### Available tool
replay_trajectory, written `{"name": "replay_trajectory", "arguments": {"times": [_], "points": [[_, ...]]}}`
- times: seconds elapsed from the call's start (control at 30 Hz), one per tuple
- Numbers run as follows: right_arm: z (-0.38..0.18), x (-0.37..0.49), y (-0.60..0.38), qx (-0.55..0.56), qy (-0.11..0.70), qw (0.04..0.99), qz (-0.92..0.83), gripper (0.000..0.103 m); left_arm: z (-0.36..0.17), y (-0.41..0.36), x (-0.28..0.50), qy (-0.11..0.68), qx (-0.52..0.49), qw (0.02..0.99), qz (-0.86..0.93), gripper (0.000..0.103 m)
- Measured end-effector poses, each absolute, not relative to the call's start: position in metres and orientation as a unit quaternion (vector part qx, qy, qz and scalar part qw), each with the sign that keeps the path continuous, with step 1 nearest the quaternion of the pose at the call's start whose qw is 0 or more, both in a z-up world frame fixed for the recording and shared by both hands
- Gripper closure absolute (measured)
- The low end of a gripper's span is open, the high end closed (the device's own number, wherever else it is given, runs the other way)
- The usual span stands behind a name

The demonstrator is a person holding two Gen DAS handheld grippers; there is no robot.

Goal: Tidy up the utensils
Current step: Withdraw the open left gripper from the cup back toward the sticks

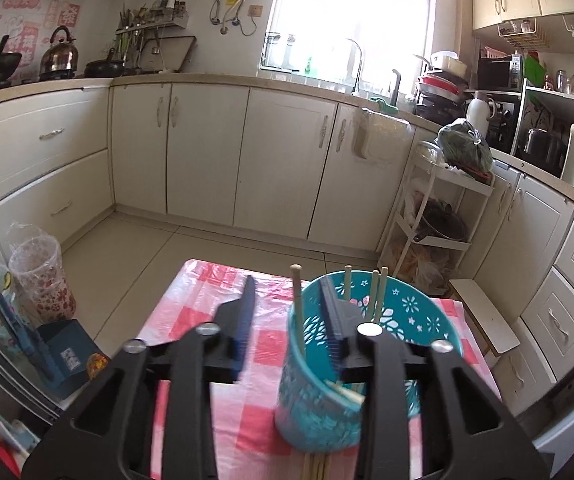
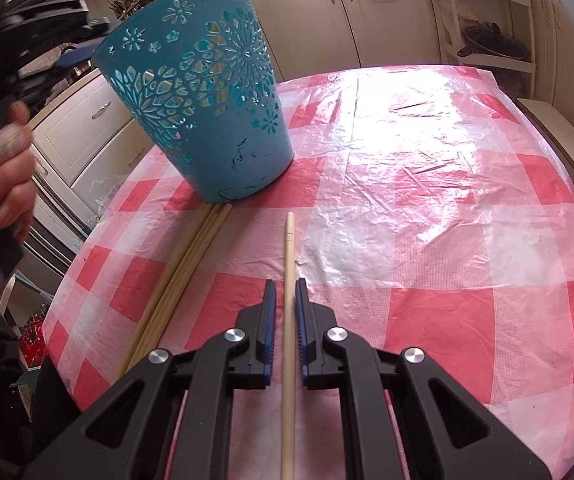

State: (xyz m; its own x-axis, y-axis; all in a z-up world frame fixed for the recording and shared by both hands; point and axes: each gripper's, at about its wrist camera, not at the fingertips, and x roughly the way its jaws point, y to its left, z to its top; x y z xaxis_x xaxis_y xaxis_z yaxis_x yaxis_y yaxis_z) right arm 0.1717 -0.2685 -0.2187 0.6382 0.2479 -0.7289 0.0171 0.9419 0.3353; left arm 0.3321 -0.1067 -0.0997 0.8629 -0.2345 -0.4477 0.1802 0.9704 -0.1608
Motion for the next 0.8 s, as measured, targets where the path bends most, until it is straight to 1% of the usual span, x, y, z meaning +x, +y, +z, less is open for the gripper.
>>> {"name": "replay_trajectory", "arguments": {"times": [0.03, 0.07, 0.1, 0.17, 0.2, 0.23, 0.33, 0.47, 0.6, 0.7, 0.8], "points": [[-0.219, 0.172, -0.268, 0.157, 0.42, 0.891, 0.065, 0.093, -0.097, -0.103, 0.327, 0.237, -0.055, 0.964, -0.105, 0.059], [-0.219, 0.171, -0.268, 0.157, 0.42, 0.891, 0.065, 0.093, -0.094, -0.095, 0.316, 0.234, -0.053, 0.965, -0.104, 0.056], [-0.219, 0.171, -0.268, 0.157, 0.42, 0.891, 0.067, 0.09, -0.092, -0.09, 0.308, 0.233, -0.052, 0.965, -0.104, 0.055], [-0.218, 0.171, -0.266, 0.15, 0.42, 0.892, 0.074, 0.084, -0.093, -0.077, 0.291, 0.234, -0.05, 0.966, -0.097, 0.046], [-0.217, 0.171, -0.262, 0.139, 0.42, 0.893, 0.075, 0.08, -0.095, -0.071, 0.284, 0.237, -0.049, 0.966, -0.093, 0.044], [-0.215, 0.17, -0.258, 0.126, 0.421, 0.895, 0.075, 0.078, -0.099, -0.064, 0.277, 0.243, -0.048, 0.964, -0.09, 0.043], [-0.213, 0.169, -0.249, 0.09, 0.425, 0.898, 0.068, 0.076, -0.122, -0.041, 0.259, 0.282, -0.053, 0.955, -0.082, 0.043], [-0.213, 0.17, -0.253, 0.103, 0.436, 0.891, 0.066, 0.076, -0.155, -0.012, 0.238, 0.326, -0.069, 0.94, -0.071, 0.043], [-0.213, 0.176, -0.249, 0.078, 0.443, 0.891, 0.058, 0.076, -0.184, 0.003, 0.22, 0.355, -0.064, 0.931, -0.054, 0.043], [-0.212, 0.181, -0.24, 0.033, 0.45, 0.891, 0.05, 0.079, -0.195, 0.016, 0.209, 0.367, -0.078, 0.926, -0.047, 0.043], [-0.211, 0.184, -0.231, -0.016, 0.461, 0.886, 0.046, 0.08, -0.196, 0.026, 0.201, 0.367, -0.091, 0.925, -0.043, 0.043]]}}
